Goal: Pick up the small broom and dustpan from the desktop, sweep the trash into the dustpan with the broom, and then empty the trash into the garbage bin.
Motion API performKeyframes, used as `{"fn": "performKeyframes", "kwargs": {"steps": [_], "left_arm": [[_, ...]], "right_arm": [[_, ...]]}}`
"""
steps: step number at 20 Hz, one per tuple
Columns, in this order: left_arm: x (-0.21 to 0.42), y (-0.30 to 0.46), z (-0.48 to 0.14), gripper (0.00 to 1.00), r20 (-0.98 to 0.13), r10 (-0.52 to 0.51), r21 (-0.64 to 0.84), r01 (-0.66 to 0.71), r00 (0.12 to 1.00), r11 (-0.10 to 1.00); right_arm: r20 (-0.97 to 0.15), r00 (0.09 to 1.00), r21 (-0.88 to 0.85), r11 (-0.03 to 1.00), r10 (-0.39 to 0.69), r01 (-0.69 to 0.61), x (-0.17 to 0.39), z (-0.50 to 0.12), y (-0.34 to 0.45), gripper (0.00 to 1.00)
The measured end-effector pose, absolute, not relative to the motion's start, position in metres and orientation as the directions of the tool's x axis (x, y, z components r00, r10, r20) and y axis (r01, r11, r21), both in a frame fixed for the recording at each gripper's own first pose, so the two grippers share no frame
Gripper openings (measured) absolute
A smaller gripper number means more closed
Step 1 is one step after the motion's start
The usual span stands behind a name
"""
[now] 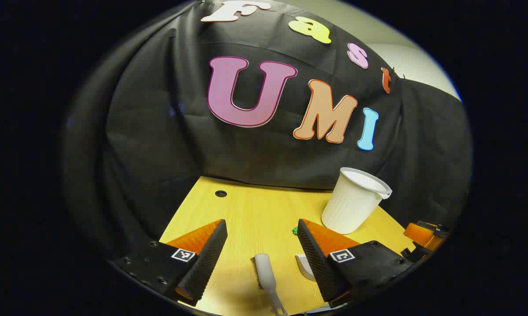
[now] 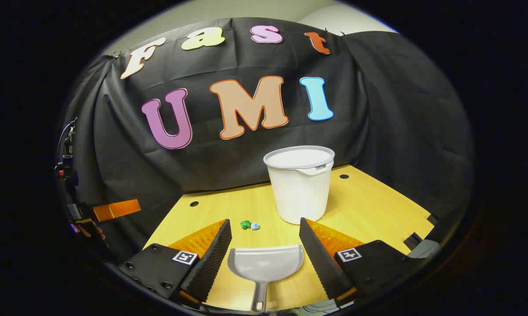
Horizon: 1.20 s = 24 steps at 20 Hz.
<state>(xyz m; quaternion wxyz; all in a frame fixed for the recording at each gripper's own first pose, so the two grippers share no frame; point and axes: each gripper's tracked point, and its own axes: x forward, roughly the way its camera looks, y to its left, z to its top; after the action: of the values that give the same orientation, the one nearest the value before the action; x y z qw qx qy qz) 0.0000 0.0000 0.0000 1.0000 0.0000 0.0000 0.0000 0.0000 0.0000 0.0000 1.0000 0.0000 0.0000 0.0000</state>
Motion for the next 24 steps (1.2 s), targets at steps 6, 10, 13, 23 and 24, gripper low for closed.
{"fn": "performKeyframes", "kwargs": {"steps": [6, 10, 13, 23, 24], "left_arm": [[0.006, -0.010, -0.003, 0.95, -0.008, -0.026, 0.027, 0.026, 1.000, 0.999], [0.006, -0.014, -0.005, 0.95, -0.006, -0.026, 0.042, 0.026, 1.000, 0.999], [0.007, -0.017, -0.008, 0.95, -0.008, -0.031, 0.050, 0.031, 0.999, 0.998], [0.009, -0.016, -0.014, 0.95, -0.013, -0.027, 0.034, 0.027, 1.000, 0.999], [0.008, -0.015, -0.014, 0.93, -0.014, -0.026, 0.038, 0.027, 1.000, 0.999]], "right_arm": [[0.008, 1.000, 0.007, 1.000, -0.018, 0.018, 0.004, 0.004, -0.010, 0.99], [0.000, 1.000, 0.008, 1.000, -0.022, 0.022, 0.006, 0.004, -0.017, 0.94], [-0.003, 1.000, -0.007, 1.000, -0.026, 0.026, 0.003, 0.004, -0.019, 0.94], [-0.035, 0.999, -0.021, 1.000, -0.022, 0.021, 0.002, -0.009, -0.021, 0.94], [-0.042, 0.999, -0.025, 1.000, -0.017, 0.016, 0.003, -0.012, -0.020, 0.99]]}}
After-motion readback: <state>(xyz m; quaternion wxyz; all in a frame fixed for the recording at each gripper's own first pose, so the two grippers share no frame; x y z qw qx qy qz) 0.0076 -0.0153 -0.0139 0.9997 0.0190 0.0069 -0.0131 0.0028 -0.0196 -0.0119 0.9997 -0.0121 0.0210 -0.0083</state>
